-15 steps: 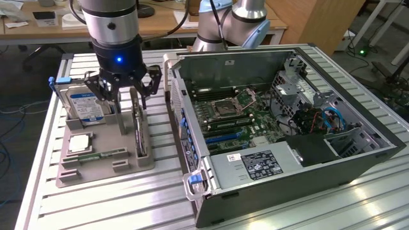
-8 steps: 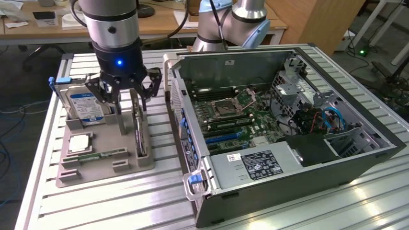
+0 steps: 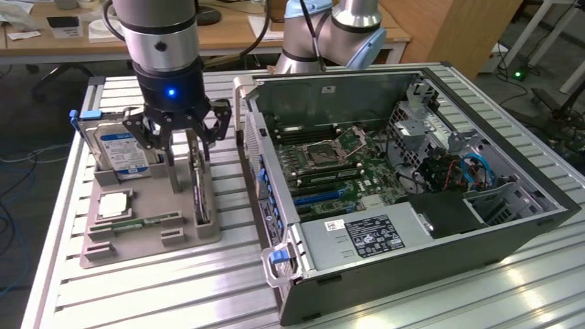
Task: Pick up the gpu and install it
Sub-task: 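Pick up the gpu and move the gpu toward the slot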
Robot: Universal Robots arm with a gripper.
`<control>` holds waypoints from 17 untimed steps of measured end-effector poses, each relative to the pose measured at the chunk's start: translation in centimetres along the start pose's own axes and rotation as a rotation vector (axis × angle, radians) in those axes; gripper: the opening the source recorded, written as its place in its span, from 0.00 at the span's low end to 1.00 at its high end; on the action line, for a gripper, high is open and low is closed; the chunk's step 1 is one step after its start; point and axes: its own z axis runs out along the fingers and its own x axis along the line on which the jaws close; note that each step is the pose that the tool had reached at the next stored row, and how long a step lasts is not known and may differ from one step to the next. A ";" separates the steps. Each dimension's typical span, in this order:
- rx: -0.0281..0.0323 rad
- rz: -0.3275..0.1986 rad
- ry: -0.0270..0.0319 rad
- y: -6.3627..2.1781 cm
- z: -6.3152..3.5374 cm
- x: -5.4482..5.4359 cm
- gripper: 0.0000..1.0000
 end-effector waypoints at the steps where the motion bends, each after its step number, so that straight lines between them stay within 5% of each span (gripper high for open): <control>1: 0.0001 0.001 0.0001 -0.01 0.04 0.0 0.59; 17: 0.0002 0.012 -0.0003 -0.16 0.68 0.0 0.59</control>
